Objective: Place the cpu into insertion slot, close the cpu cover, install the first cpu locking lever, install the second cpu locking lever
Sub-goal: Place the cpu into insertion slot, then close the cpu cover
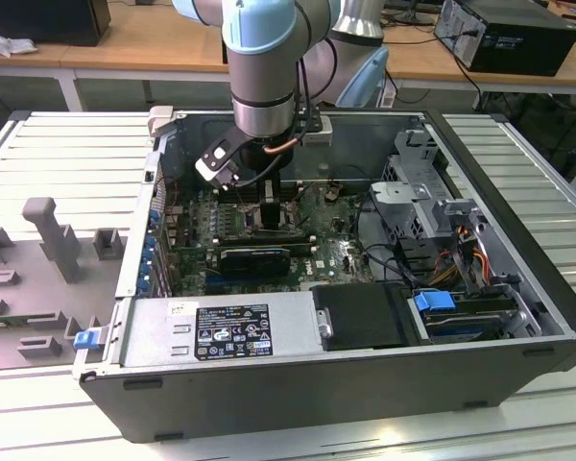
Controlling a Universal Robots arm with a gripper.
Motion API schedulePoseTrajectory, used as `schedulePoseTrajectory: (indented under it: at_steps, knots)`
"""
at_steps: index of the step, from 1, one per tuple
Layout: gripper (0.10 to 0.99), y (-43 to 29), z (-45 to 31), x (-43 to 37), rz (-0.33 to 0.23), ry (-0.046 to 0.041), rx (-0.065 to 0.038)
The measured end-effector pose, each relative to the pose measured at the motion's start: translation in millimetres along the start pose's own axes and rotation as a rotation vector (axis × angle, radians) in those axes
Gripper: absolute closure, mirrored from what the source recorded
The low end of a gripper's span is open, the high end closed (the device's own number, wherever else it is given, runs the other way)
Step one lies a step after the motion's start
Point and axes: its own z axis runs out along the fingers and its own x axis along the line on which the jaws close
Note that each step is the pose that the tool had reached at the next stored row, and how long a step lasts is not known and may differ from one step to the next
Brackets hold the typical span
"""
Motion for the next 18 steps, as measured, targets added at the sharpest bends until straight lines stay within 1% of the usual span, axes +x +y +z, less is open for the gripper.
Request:
schedulePoseTrajectory:
  at_steps: [2,3,4,7,8,14,16,17,18]
  knots:
    - [0.482,0.2,-2.6,0.1,0.0,0.0,0.0]
    - [0.482,0.4,-5.2,0.1,0.0,0.0001,0.0]
    - [0.561,0.6,-6.7,0.2,0.0,0.0,0.0]
    - [0.929,0.9,-10.9,0.3,0.0,-0.0034,0.0]
    - [0.98,1.0,-11.8,0.3,0.0,-0.0043,0.0]
    - [0.98,1.2,-14.7,0.4,0.0,-0.0048,0.0]
    - [0.98,1.4,-17.1,0.4,0.0,-0.0047,0.0]
    - [0.98,1.7,-20.7,0.5,0.0,-0.0048,0.0]
    - [0.98,1.8,-21.1,0.6,0.0,-0.0051,0.0]
